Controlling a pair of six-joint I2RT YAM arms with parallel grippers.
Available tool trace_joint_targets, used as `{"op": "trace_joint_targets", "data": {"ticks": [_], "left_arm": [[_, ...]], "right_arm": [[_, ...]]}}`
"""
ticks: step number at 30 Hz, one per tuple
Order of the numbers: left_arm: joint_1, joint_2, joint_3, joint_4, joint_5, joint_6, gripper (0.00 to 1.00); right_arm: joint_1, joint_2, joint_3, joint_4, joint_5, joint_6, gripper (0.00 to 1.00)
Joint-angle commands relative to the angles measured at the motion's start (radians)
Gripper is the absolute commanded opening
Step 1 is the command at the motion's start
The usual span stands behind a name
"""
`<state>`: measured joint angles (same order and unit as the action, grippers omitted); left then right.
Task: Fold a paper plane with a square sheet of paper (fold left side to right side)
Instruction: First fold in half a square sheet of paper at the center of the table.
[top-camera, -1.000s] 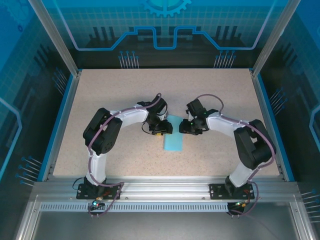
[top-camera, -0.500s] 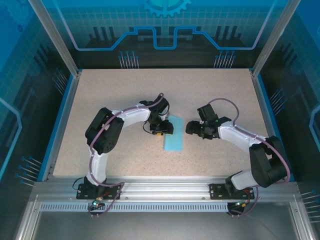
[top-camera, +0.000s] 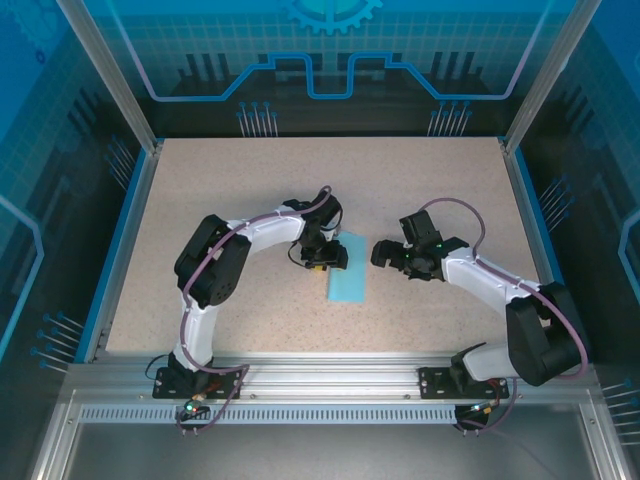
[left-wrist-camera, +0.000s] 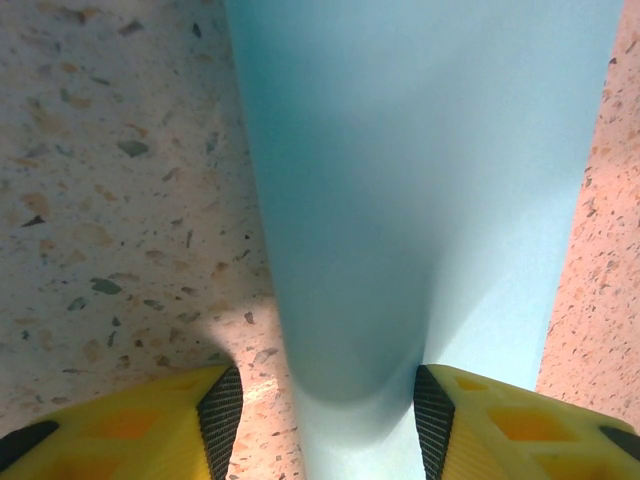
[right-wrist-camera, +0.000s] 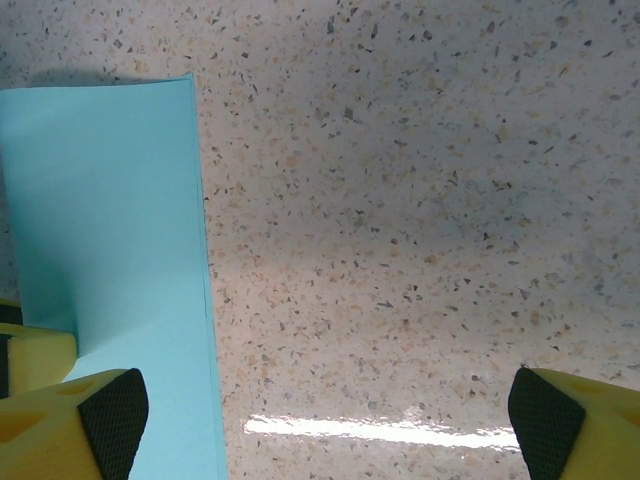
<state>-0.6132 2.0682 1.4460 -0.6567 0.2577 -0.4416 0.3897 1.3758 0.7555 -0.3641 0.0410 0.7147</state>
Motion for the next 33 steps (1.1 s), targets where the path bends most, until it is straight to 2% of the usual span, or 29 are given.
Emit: {"op": "trace_joint_targets", "data": {"ticks": [1,33], "left_arm": [[-0.028,0.066,-0.001,-0.012,0.0,0.021,0.54],[-0.028,0.101,0.034,-0.043,0.003,-0.025,0.56]], "right_arm": [[-0.015,-0.006,-0.005,0.018,-0.028,0.005,0.96],[-0.013,0.029,0.012,0.024,-0.067,-0.003,0.97]]}}
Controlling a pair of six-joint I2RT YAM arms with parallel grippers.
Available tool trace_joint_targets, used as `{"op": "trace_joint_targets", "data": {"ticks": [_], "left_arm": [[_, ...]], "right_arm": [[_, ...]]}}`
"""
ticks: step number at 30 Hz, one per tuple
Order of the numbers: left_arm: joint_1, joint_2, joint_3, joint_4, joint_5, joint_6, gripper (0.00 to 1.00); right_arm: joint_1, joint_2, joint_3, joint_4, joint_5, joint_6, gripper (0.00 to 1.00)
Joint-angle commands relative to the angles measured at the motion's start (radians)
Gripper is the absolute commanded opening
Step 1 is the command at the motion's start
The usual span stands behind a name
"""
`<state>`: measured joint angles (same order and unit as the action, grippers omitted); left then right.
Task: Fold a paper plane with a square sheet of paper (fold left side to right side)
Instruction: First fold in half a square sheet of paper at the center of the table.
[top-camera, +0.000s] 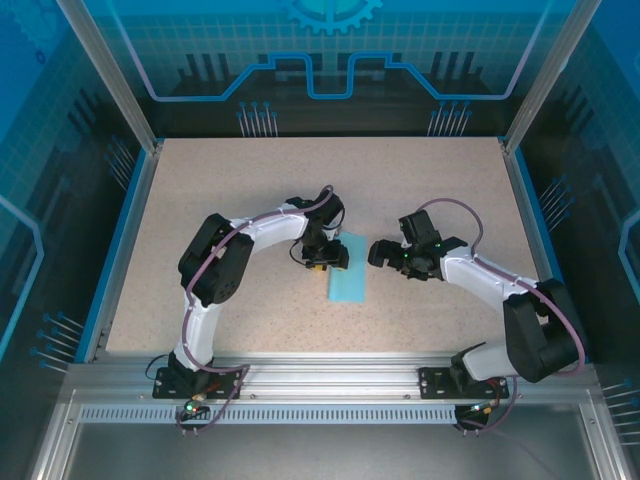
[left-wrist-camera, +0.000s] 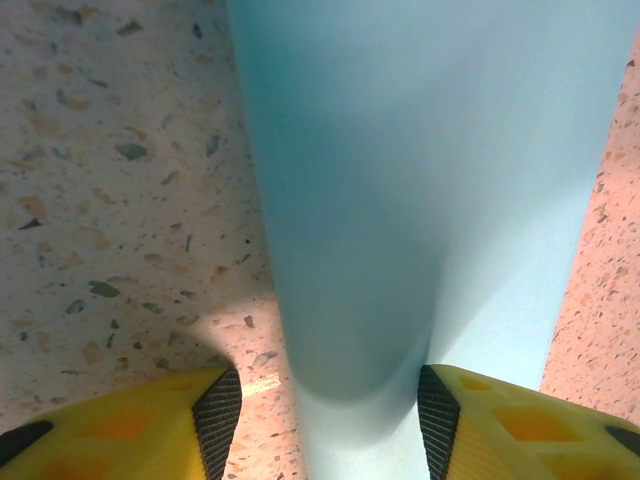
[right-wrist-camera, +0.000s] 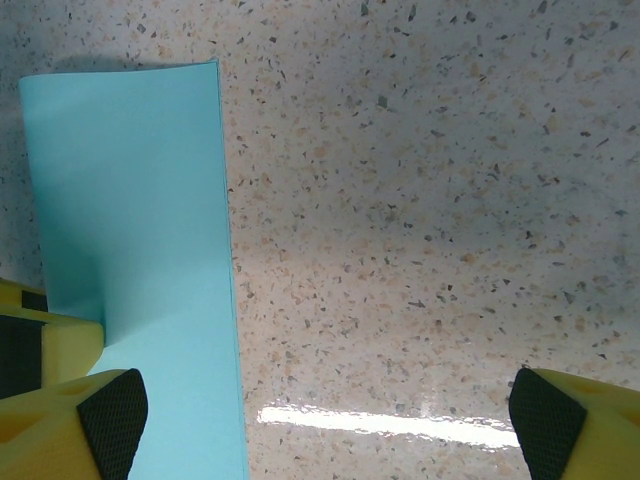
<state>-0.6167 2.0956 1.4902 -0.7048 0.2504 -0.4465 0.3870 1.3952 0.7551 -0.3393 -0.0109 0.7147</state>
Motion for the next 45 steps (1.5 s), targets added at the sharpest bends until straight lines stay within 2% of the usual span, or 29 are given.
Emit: {"op": "trace_joint_targets", "data": {"ticks": [1,45], "left_arm": [[-0.025,0.073,-0.01,0.005,0.01,-0.023,0.56],[-0.021,0.093,-0.001,-0.003,0.025,-0.037,0.56]], "right_arm": [[-0.011,0.011,0.012,-0.001,-0.016,-0.004,0.97],[0.002,0.028,0.011,0.003,-0.036,-0.003,0.97]]}}
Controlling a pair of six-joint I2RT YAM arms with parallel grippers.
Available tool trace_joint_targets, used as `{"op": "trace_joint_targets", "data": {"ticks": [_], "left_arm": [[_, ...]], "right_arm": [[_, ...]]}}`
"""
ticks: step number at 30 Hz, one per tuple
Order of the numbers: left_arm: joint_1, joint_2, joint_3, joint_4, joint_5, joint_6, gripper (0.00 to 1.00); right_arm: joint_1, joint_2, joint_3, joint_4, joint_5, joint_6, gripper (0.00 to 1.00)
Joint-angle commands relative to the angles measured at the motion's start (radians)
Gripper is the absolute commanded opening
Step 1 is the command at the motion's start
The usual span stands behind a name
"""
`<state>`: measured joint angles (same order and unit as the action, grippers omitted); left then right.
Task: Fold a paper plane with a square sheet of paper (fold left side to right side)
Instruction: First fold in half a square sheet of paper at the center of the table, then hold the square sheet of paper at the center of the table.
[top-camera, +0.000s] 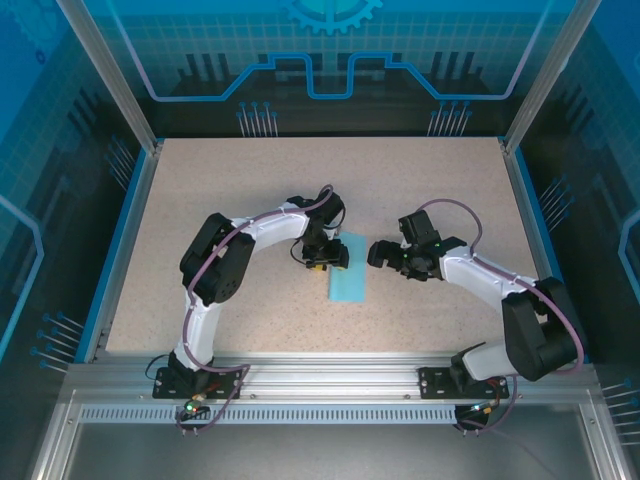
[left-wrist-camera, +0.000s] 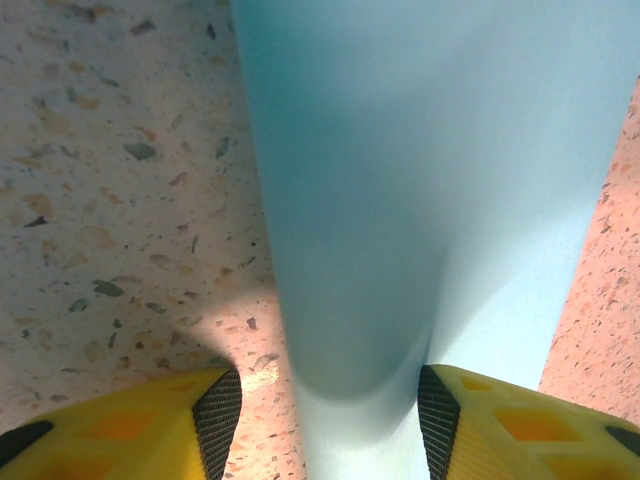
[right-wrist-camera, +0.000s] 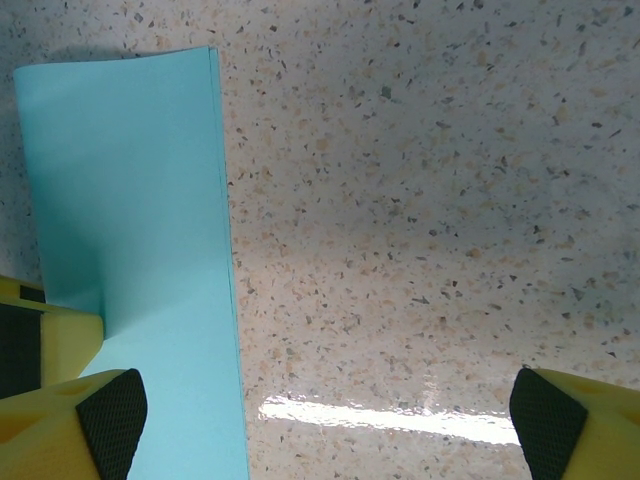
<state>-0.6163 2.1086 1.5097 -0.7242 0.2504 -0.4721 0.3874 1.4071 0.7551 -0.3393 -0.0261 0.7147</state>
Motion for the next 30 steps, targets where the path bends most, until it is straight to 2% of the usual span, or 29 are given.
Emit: {"op": "trace_joint_targets", "data": {"ticks": [1,9,19,21,24,30], "left_arm": [[-0.021,0.08,-0.022,0.017,0.024,-0.012,0.56],[-0.022,0.078,-0.02,0.013,0.023,-0.011,0.56],[-0.022,0.078,-0.02,0.011,0.023,-0.01,0.56],[-0.022,0.08,-0.02,0.009,0.023,-0.009,0.56],[-0.022,0.079,-0.019,0.008,0.024,-0.009,0.56],[-0.023,0.08,-0.019,0.009,0.028,-0.002,0.55]], "right_arm": [[0.003,0.019,0.012,0.01,-0.029,-0.004,0.94],[0.021,0.088,0.05,0.063,-0.123,-0.023,0.65],[0.054,0.184,0.097,0.109,-0.188,-0.011,0.2],[0.062,0.205,0.106,0.111,-0.194,-0.008,0.14],[0.071,0.234,0.119,0.111,-0.205,-0.008,0.09],[0.086,0.248,0.148,0.094,-0.185,-0.012,0.08]]}}
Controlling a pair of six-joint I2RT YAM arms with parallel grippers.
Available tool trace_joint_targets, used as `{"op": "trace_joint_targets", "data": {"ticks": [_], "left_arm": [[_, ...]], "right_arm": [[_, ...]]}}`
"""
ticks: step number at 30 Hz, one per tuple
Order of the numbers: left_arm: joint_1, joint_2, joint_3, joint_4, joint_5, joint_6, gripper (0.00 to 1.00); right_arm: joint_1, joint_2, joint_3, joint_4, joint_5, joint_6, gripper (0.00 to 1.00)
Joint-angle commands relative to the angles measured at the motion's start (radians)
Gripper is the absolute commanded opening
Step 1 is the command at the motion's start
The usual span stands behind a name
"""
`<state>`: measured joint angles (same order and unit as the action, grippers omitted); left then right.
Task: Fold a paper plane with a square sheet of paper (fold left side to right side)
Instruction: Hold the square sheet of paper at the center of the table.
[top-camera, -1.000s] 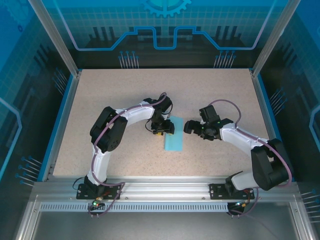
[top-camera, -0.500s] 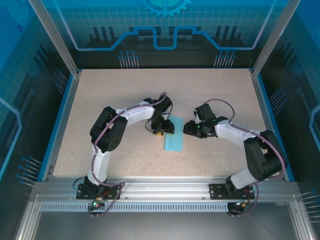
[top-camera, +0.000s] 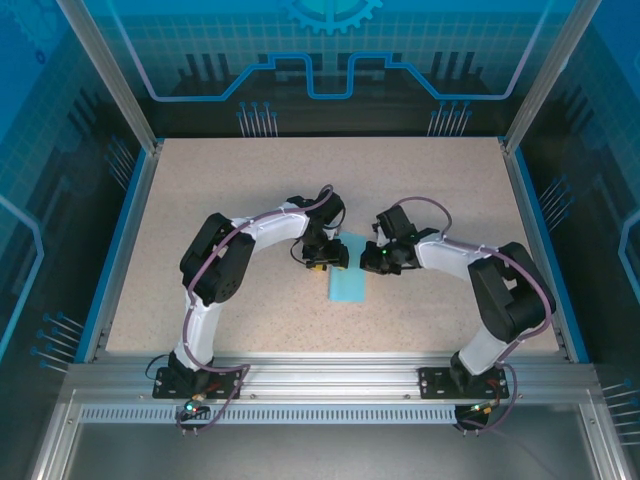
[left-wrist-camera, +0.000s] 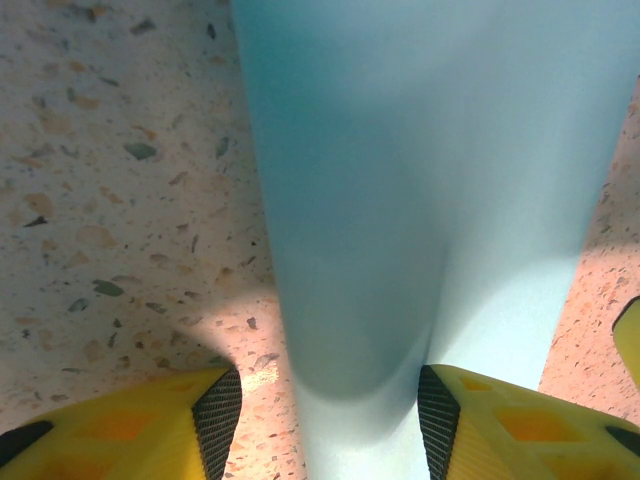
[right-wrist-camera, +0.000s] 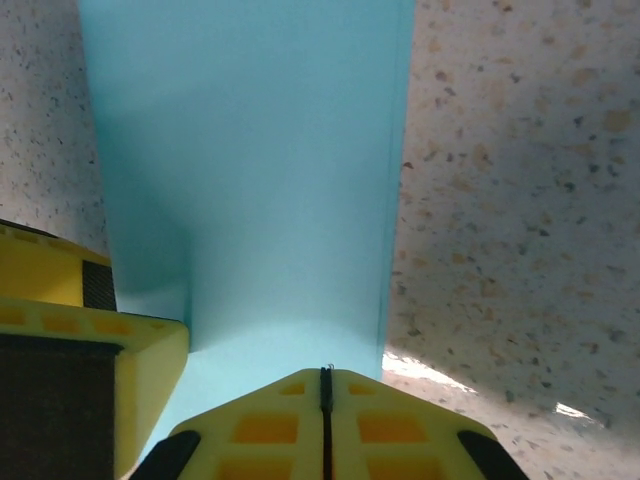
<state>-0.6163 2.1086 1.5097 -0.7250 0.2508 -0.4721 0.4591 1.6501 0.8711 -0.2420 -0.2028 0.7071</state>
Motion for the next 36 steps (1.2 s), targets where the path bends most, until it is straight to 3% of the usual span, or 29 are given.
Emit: {"op": "trace_joint_targets", "data": {"ticks": [1,36], "left_arm": [[-0.023,0.08,-0.019,0.009,0.028,-0.003,0.55],[-0.022,0.054,-0.02,0.013,0.032,0.003,0.57]], "right_arm": [[0.015,0.008,0.032,-0.005,-0.007,-0.005,0.08],[0.033,0.135,0.07,-0.141,0.019,-0.003,0.07]]}}
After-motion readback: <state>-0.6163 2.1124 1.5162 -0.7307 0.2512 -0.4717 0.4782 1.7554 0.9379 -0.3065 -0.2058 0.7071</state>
